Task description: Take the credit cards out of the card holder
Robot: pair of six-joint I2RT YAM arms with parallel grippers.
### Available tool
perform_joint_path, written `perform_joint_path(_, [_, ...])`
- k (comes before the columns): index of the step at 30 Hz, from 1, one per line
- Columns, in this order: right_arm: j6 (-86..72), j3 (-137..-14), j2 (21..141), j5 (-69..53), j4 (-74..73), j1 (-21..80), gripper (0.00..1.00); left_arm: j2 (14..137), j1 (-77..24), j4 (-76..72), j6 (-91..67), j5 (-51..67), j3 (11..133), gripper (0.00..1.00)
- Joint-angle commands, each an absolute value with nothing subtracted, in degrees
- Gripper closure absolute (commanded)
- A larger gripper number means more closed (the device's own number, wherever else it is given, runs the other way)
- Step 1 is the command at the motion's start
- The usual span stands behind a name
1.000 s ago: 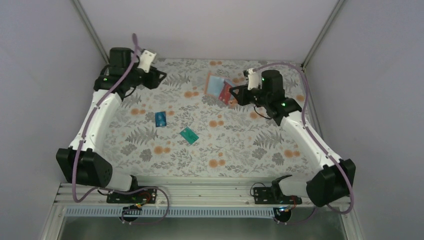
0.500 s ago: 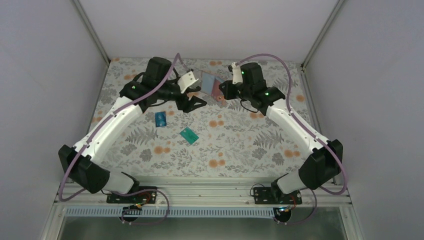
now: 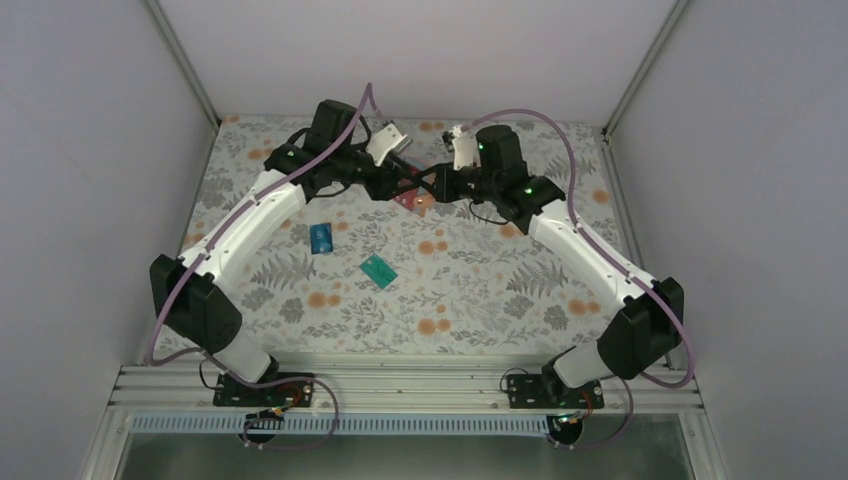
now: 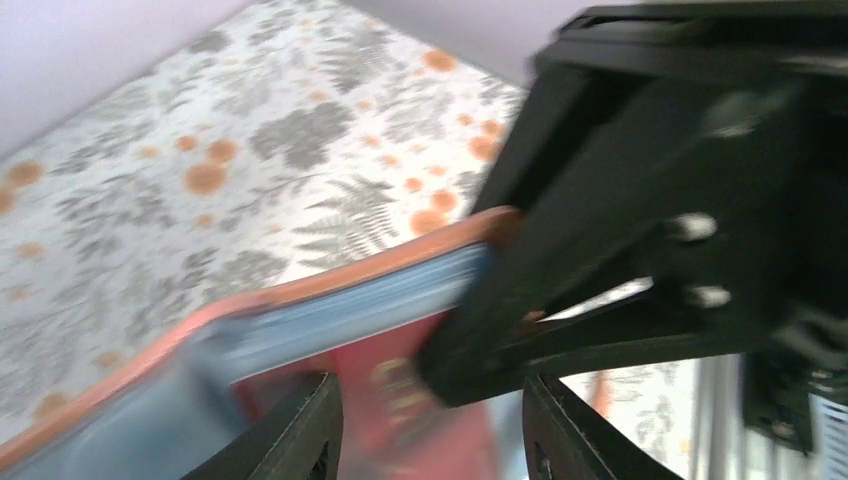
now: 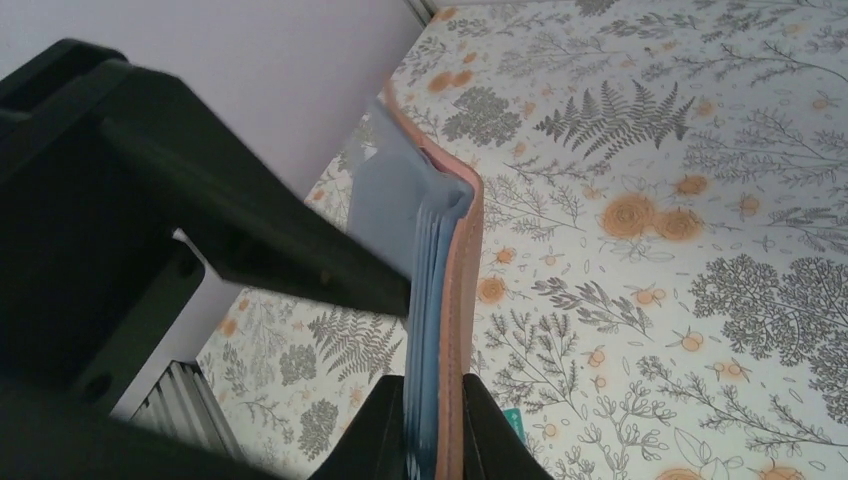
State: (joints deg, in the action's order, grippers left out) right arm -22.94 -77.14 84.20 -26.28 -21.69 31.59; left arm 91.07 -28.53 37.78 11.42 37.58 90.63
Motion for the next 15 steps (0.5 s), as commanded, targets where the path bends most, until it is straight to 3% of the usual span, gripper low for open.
perform_joint_path(1, [-23.47,-76.96,81.64,-31.13,-18.28,32.31,0.96,90.96,-27.23,36.39,9.12,25.5,89.78,0.55])
perform_joint_path(15, [-20.67,-76.44,78.4,-28.54,-20.61,32.06,0.96,87.67,-14.38,35.09,13.96,11.93,85.72,0.55])
